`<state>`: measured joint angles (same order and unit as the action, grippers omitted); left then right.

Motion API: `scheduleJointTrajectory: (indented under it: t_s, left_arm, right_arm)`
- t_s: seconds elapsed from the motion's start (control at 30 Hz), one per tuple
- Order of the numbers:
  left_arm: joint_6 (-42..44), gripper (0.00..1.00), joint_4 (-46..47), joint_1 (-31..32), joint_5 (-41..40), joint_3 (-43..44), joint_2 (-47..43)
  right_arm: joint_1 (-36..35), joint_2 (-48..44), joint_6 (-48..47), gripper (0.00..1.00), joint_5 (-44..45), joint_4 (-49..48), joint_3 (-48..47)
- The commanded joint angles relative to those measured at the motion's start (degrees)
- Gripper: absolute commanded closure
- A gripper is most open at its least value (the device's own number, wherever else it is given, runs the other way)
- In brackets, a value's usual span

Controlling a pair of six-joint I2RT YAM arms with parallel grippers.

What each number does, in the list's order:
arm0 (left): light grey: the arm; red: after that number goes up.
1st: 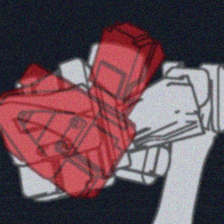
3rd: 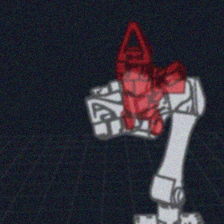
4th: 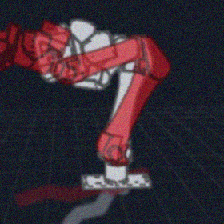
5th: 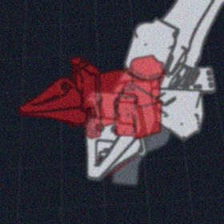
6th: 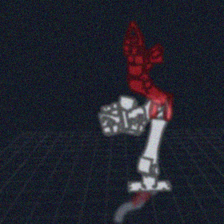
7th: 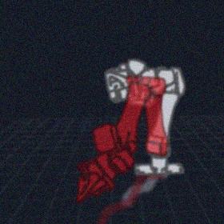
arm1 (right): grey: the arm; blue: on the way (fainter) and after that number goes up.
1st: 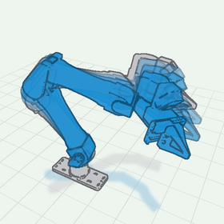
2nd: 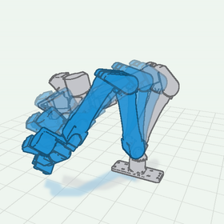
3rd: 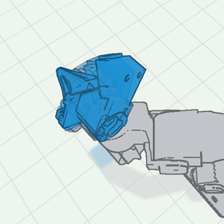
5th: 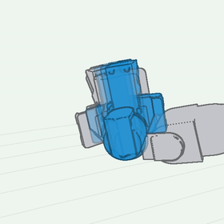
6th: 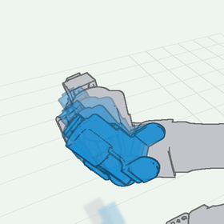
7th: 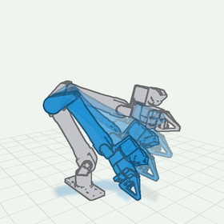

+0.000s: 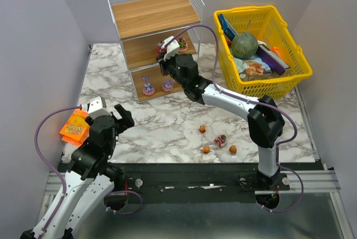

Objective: Place and organize the plastic toys onto the shelf

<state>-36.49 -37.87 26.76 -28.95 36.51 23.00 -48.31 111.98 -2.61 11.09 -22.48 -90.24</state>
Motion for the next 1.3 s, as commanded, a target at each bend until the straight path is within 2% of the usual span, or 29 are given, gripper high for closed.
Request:
scheduleJointTrajectory:
  t_s: [0.0, 0.23, 0.4, 0.5, 0.57, 0.67, 0.7, 0.77, 0.8, 0.87, 0.9, 1.1, 1.27]
  left_arm:
    - [-0.34, 0.01, -0.19, 0.31, -2.25, 0.58, -0.15]
    - [-0.34, 0.01, -0.19, 0.31, -2.08, 0.58, 0.02]
    - [-0.16, 0.01, 0.25, 0.31, -1.55, 0.49, 0.2]
    - [-0.07, 0.01, 0.42, 0.31, -1.29, 0.4, 0.2]
    - [0.01, 0.01, 0.6, 0.31, -0.85, 0.32, 0.11]
    - [0.28, 0.01, 1.21, 0.31, -0.06, 0.14, 0.11]
    - [0.37, 0.01, 1.65, 0.31, 0.29, -0.04, 0.02]
    - [0.72, 0.01, 2.01, 0.31, 1.35, -0.21, 0.2]
    - [0.89, 0.01, 2.27, 0.31, 1.7, -0.21, 0.37]
    - [1.24, 0.01, 2.53, 0.22, 2.84, -0.3, 0.72]
    - [1.42, 0.01, 2.88, 0.31, 3.19, -0.3, 0.81]
    - [2.3, 0.01, 4.11, 0.31, 6.44, -0.48, 2.04]
    - [2.48, 0.01, 4.73, 0.31, 7.94, -0.74, 2.92]
  right_arm:
    - [0.06, 1.66, -0.38, 0.99, 0.6, 0.68, -2.66]
    - [0.06, -0.44, -0.2, 0.99, -0.37, 0.42, -0.57]
    - [0.06, -10.09, 1.47, 0.99, -2.21, 0.33, 6.55]
    - [-0.03, -16.59, 2.44, 0.99, -3.53, 3.84, 10.07]
    - [-0.11, -19.77, 6.81, 0.97, -3.36, 7.52, 12.18]
    - [-0.03, -24.08, 11.64, 0.81, -0.12, 16.66, 13.15]
    - [-0.11, -24.88, 12.71, 0.67, 1.29, 19.2, 14.11]
    - [-0.03, -27.77, 17.26, 0.59, 7.26, 27.82, 15.52]
    - [-0.03, -29.26, 18.59, 0.49, 8.93, 29.84, 18.49]
    - [-0.03, -33.99, 23.5, 0.39, 13.5, 35.21, 22.27]
    - [-0.11, -35.68, 25.1, 0.28, 15.0, 36.62, 24.21]
    - [-0.29, -45.08, 38.62, 0.2, 19.49, 52.95, 34.59]
    - [-0.55, -46.77, 53.11, 0.2, 21.25, 67.9, 37.76]
